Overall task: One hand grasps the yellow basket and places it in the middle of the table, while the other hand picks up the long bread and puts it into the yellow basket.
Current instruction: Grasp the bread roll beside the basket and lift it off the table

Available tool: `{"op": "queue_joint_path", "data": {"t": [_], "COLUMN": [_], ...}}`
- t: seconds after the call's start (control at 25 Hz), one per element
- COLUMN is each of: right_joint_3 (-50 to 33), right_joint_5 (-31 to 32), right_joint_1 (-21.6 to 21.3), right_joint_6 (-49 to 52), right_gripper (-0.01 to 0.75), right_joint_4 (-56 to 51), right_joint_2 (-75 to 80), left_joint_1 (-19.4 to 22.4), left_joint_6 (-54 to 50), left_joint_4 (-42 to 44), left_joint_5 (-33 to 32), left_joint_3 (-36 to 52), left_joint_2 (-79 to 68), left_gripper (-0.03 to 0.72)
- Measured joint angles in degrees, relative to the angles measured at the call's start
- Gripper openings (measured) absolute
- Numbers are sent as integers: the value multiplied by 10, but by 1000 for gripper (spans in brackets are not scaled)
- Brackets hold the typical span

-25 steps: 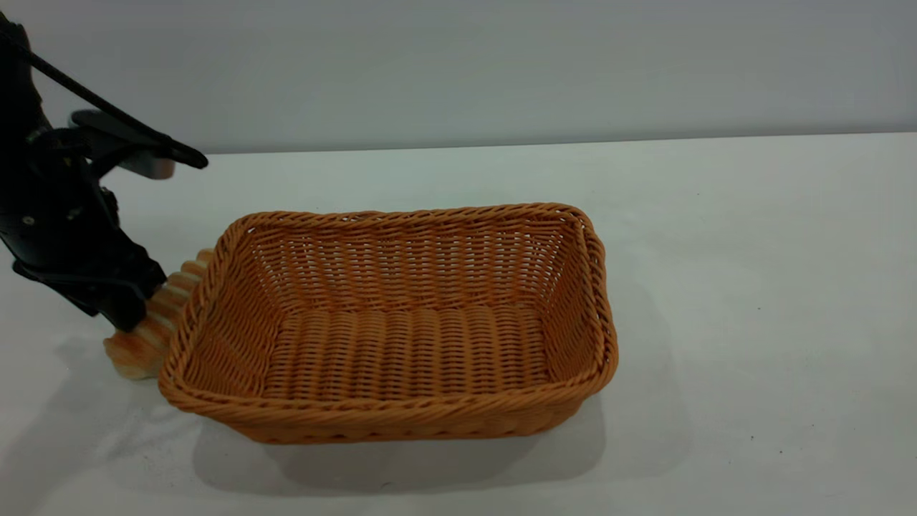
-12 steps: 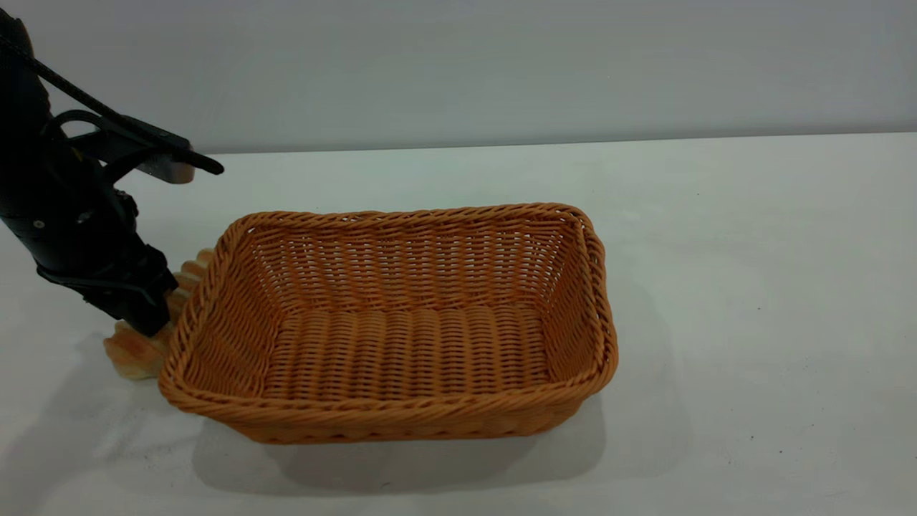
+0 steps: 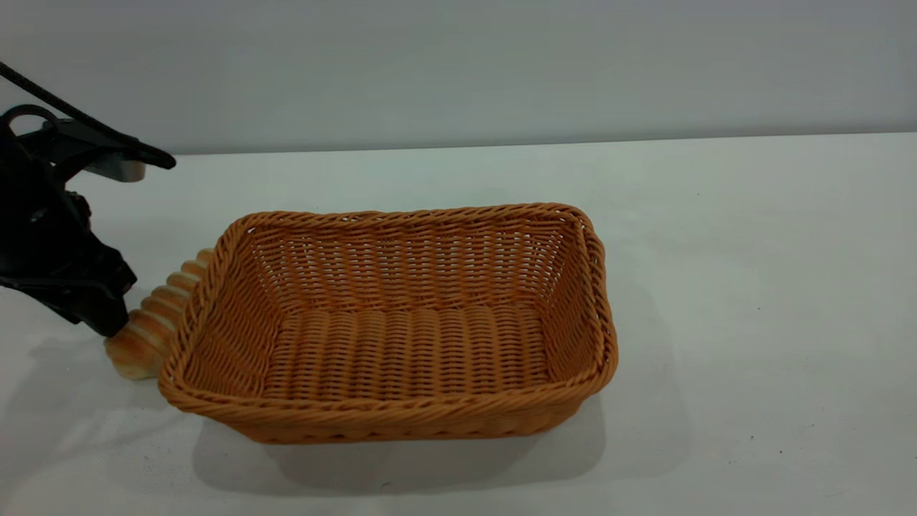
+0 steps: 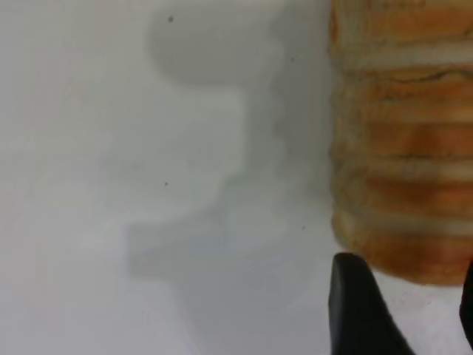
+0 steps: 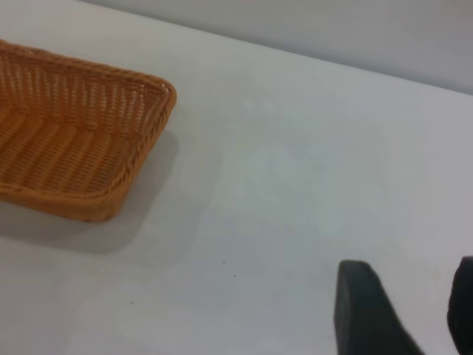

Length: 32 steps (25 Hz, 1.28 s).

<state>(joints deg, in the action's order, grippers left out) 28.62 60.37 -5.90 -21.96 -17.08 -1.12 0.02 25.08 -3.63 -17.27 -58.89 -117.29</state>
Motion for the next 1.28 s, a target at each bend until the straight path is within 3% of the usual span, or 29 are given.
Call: {"op": "queue_joint_path", "data": {"t": [0.28,0.6,0.68,0.96,1.08,1.28], "right_joint_3": [0,0,0,0,0,0], "right_joint_5": [0,0,0,0,0,0], "right_joint_1": [8,8,8,8,8,8], "right_joint_6": [1,1,1,1,1,1], "right_gripper": [320,318,318,318,318,318], "right_joint_4": [0,0,0,0,0,0], "right_joint_2": [0,0,0,0,0,0], "left_joint_1": [0,0,0,1,5,10], "left_joint_6": [86,98,98,98,98,99], "left_joint_4": [-90,-96,-96,-85,-85,-85], "left_joint_5": [2,7,7,4,3,-1], "left_joint_3": [-4,-4,-4,-4,-4,-4], "left_joint_2": [-31,-40,-40,-40,-40,-34], "left_gripper": [395,386,347,79,25,5]}}
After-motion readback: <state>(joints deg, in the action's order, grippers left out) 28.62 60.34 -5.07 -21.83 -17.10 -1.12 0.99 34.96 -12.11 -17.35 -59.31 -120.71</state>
